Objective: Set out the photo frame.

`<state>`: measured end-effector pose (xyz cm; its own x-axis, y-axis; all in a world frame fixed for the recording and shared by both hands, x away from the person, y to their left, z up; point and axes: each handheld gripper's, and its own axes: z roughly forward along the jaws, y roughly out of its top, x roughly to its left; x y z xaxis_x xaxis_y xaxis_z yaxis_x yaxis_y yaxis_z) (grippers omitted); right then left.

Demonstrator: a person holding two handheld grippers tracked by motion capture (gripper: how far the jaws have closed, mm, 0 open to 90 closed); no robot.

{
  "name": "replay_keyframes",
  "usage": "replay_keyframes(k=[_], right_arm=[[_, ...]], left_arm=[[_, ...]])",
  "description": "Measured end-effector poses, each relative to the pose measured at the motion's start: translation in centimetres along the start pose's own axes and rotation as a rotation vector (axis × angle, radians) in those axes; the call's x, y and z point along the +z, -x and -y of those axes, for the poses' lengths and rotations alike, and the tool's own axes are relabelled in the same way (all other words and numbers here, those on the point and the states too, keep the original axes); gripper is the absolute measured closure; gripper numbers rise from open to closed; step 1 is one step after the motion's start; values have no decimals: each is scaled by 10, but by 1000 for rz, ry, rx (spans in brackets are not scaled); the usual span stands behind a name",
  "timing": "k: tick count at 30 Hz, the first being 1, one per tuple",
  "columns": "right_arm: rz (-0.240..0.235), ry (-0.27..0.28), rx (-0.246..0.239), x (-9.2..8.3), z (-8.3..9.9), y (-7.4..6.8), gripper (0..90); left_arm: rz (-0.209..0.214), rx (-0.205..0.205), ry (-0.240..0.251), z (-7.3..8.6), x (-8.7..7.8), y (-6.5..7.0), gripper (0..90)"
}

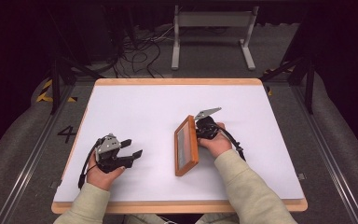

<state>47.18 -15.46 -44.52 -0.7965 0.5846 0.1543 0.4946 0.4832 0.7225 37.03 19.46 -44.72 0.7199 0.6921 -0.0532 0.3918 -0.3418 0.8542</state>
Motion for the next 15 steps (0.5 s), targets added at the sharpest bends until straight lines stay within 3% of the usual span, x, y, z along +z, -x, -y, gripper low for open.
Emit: replay_keyframes(k=[2, 5, 15], right_arm=[[67, -27, -17, -5, 0, 1, 852], [102, -20, 8, -16, 2, 5, 832], [153, -51, 23, -56, -6, 0, 647]], left_arm=[[-6, 2, 0, 0, -1, -1, 371], [-7, -8, -1, 1, -1, -2, 371], [-18, -4, -7, 1, -1, -3, 371]])
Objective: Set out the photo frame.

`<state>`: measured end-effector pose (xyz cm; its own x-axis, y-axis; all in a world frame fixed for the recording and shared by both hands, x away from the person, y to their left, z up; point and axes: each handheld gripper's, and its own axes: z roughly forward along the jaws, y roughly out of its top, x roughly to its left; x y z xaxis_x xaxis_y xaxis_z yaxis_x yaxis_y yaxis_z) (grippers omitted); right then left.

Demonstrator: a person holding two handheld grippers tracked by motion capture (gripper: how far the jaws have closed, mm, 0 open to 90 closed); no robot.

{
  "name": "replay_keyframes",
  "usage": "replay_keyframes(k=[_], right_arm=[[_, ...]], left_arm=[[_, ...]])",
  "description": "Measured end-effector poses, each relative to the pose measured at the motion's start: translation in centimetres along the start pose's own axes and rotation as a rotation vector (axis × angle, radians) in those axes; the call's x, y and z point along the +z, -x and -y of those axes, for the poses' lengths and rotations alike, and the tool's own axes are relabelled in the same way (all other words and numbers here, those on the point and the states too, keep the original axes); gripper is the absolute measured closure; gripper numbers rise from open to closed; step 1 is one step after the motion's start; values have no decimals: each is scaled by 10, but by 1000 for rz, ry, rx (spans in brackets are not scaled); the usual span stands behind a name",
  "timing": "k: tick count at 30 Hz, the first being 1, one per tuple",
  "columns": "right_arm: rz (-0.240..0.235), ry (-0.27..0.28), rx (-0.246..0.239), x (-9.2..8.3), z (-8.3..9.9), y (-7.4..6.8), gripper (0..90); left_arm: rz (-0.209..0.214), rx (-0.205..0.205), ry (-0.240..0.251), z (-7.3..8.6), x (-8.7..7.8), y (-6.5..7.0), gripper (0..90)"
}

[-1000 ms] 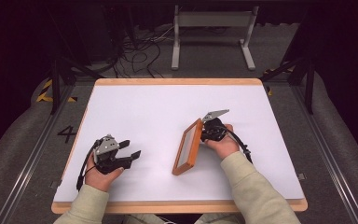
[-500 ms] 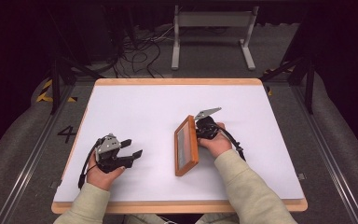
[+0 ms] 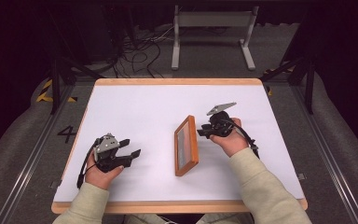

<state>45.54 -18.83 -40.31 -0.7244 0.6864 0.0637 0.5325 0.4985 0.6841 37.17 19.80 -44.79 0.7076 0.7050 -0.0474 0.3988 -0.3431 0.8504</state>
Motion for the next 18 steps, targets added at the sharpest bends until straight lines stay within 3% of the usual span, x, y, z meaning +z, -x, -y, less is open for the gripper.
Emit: replay_keyframes(k=[7, 10, 13, 18], right_arm=[[31, -20, 9, -32, -6, -9, 448], [30, -13, 12, -41, -9, -12, 401], [58, -10, 8, -52, -15, -18, 361], [43, 9, 14, -64, -24, -27, 317]], left_arm=[[1, -1, -4, 0, -1, 0, 371], [2, -4, -3, 0, -1, 1, 371], [0, 3, -3, 0, 0, 0, 371], [1, 3, -3, 0, 0, 1, 370]])
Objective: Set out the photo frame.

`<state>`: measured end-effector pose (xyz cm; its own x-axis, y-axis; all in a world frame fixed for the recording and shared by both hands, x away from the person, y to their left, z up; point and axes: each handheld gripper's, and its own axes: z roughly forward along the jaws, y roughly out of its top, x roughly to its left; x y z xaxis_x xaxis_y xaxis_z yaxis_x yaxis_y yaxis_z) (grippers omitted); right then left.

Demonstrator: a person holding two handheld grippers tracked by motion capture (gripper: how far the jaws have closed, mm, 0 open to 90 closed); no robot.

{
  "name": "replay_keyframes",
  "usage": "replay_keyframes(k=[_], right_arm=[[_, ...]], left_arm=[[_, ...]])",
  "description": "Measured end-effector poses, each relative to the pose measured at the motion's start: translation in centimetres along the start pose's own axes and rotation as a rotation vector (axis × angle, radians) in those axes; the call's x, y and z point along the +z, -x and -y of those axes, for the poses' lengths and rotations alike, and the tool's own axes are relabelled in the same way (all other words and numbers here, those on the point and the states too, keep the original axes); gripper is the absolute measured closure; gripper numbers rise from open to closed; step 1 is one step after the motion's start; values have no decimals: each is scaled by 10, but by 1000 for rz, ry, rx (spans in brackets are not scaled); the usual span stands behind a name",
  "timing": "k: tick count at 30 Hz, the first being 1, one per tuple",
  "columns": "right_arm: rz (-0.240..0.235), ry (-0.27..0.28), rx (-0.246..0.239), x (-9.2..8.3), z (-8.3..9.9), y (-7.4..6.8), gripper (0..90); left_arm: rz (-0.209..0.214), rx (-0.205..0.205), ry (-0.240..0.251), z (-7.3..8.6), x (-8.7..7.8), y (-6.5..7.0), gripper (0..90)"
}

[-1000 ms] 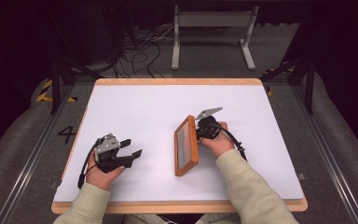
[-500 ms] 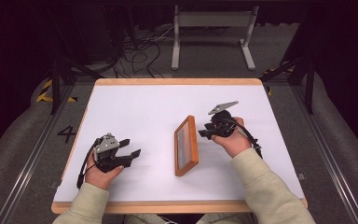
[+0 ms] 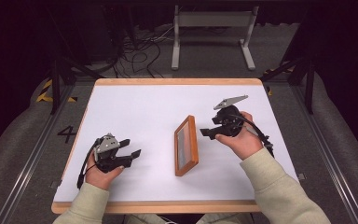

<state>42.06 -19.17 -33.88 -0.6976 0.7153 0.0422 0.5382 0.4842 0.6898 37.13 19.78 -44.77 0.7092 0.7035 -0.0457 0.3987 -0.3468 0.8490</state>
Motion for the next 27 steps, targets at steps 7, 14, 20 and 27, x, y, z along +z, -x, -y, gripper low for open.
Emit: replay_keyframes(k=[7, 14, 20, 27], right_arm=[[-61, -3, -4, -1, -8, -20, 240], [-96, -31, 33, 14, -10, -33, 173], [-115, -77, 75, 33, -10, -35, 163], [-119, -133, 119, 51, -11, -38, 170]], left_arm=[[0, 1, 1, 0, 0, 0, 369], [1, 4, 1, 0, 0, 0, 368], [3, 4, -2, 0, 1, 0, 367], [0, 4, -1, 0, 1, 1, 367]])
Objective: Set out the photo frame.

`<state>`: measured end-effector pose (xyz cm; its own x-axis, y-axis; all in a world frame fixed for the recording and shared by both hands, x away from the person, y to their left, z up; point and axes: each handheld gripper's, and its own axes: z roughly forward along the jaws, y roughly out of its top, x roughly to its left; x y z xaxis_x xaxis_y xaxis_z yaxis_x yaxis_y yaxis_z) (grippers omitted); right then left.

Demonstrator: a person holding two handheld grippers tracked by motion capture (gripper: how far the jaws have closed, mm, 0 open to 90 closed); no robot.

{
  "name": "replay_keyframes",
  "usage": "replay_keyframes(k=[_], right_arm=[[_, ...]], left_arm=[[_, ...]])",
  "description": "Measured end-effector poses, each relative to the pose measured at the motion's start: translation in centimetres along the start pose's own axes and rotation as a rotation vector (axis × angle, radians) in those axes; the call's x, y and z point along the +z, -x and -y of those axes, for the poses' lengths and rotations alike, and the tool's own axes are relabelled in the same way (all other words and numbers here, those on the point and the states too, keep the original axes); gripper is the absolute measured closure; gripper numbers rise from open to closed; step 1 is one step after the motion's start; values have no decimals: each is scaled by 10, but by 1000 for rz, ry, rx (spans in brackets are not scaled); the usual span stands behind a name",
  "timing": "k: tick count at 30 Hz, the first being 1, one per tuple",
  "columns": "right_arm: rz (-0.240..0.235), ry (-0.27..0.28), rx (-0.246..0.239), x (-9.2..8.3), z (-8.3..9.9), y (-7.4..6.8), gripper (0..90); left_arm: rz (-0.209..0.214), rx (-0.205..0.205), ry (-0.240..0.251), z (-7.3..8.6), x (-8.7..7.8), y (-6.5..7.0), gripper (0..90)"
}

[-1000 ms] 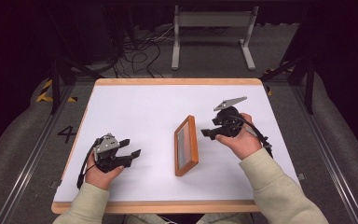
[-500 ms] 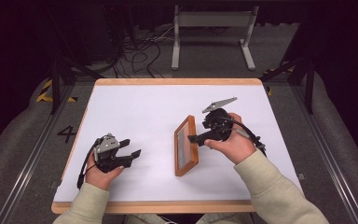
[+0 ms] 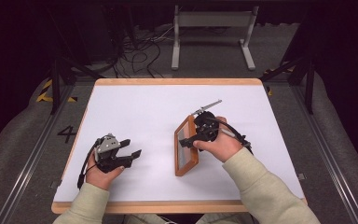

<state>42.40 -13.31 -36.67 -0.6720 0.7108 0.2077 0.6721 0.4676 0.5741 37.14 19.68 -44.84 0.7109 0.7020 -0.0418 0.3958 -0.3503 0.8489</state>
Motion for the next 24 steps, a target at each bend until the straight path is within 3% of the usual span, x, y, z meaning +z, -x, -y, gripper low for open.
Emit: replay_keyframes(k=[10, 16, 21, 24], right_arm=[[-32, -108, 41, 18, -4, -2, 319], [-35, -126, 58, 18, -3, -2, 384], [-12, -185, 60, 15, -5, -3, 577], [-8, -203, 69, 14, -7, -2, 624]], left_arm=[[-1, -1, 3, 0, 0, 0, 367], [0, 1, -2, 0, 0, 0, 367], [2, 5, -1, 0, 1, 1, 368], [0, 15, -3, 0, 1, 2, 368]])
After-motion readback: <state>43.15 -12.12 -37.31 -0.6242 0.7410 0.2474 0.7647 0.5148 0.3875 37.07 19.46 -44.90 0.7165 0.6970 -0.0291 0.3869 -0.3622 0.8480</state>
